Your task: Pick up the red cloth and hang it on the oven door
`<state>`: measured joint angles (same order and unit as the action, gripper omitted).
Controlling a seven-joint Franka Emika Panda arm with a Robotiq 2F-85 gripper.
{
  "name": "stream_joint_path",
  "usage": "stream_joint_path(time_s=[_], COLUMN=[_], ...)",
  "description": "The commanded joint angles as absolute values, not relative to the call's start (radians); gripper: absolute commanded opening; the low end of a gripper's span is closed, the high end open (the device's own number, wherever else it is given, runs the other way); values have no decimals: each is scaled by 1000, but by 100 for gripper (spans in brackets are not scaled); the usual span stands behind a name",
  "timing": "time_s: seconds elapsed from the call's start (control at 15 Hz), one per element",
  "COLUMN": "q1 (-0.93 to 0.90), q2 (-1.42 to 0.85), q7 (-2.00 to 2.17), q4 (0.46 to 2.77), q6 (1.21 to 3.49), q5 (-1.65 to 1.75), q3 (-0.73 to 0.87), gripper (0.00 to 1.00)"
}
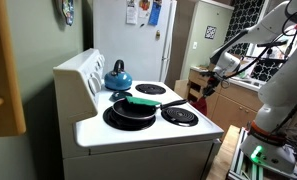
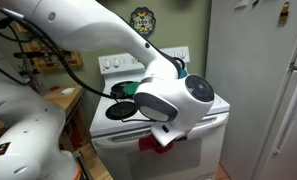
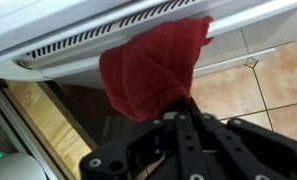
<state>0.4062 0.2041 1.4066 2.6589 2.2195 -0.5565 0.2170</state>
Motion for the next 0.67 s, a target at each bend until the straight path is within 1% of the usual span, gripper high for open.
stream_joint_path(time_s=[0.0,0.33,0.4,0.47,0.6], q1=[372,362,358,351,347], q2=[110,16,11,46,24], q7=[1432,1545,1566,1517,1536], q4=[2619,2581,2578,2598,2586], q6=[2280,2313,2330,2299,2312], q5=[-528,-419,-399,-444,-427], q3=[231,240,241,247,248], gripper=[1,1,1,4,4])
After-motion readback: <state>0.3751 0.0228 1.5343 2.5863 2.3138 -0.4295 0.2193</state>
